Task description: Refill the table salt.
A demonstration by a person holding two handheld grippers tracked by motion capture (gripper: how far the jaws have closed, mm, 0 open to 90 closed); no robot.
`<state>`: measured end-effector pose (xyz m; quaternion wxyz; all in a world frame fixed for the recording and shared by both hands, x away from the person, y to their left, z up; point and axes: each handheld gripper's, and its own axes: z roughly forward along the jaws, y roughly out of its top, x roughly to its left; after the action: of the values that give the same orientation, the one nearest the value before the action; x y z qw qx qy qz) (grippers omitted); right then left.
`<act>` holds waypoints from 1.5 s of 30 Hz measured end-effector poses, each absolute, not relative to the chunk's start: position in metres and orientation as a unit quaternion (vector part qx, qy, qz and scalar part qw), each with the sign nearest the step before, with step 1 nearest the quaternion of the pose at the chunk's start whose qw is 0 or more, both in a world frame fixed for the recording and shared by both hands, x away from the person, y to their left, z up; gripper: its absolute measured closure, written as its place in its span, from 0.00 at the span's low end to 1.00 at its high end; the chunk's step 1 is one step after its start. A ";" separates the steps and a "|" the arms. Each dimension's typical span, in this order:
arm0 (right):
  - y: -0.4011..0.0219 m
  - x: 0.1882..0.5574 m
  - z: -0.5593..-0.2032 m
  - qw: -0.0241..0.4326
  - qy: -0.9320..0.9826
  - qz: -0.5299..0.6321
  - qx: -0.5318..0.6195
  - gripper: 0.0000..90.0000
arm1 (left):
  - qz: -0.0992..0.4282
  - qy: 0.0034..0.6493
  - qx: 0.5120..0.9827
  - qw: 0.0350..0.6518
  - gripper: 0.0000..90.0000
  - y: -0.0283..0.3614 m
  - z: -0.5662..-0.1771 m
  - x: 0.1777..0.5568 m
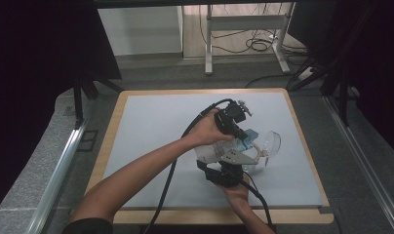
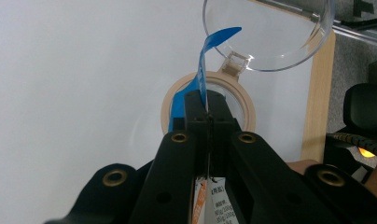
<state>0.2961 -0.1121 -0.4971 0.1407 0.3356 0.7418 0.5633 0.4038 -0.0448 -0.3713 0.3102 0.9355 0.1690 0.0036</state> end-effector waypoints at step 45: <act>-0.110 0.298 -0.491 0.140 0.732 0.571 0.344 0.57 | 0.001 0.163 0.938 0.305 1.00 -0.049 -0.369 0.405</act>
<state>0.2982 -0.1101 -0.4909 0.1395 0.3441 0.7325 0.5706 0.4054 -0.0491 -0.3694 0.3055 0.9381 0.1630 0.0009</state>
